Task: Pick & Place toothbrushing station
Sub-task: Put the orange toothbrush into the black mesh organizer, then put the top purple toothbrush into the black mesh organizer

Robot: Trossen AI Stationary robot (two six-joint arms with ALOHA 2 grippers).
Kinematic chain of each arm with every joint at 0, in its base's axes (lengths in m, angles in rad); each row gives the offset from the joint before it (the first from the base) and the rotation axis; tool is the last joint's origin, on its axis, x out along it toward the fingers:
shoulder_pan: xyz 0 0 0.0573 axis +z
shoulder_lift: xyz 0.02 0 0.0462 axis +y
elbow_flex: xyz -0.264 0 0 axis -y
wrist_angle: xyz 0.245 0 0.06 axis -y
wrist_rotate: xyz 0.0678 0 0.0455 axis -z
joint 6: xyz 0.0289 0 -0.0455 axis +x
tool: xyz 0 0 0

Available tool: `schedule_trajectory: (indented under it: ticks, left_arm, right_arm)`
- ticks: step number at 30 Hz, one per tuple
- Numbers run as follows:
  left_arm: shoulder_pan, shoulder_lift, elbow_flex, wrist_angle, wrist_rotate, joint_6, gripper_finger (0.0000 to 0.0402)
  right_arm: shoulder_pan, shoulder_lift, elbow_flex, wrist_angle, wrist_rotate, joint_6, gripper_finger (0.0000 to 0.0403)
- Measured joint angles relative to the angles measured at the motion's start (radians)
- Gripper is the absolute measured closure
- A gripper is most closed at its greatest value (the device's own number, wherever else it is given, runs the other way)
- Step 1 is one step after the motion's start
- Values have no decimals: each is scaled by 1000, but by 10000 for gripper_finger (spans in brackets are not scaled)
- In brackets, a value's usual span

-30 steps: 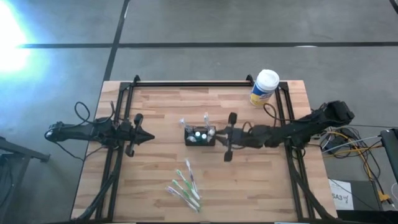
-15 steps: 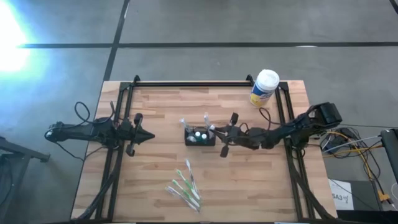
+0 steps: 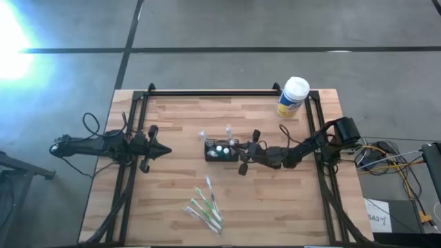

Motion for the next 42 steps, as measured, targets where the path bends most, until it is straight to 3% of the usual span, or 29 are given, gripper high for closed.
schedule_trajectory:
  ticks: [12,24,27,34,42]
  left_arm:
    - [0,0,0,0,0,5,388]
    - [0,0,0,2,-20,7,387]
    - [0,0,0,2,-21,7,388]
    - [0,0,0,2,-23,27,389]
    - [0,0,0,3,-23,29,390]
  right_arm:
    - [1,23,0,-16,23,-22,378]
    - [0,18,0,-17,27,-40,264]
    - [1,-1,0,-18,70,-41,242]
    - [8,-132,1,-102,157,-78,209]
    - [26,-387,35,-497,157,-3,204]
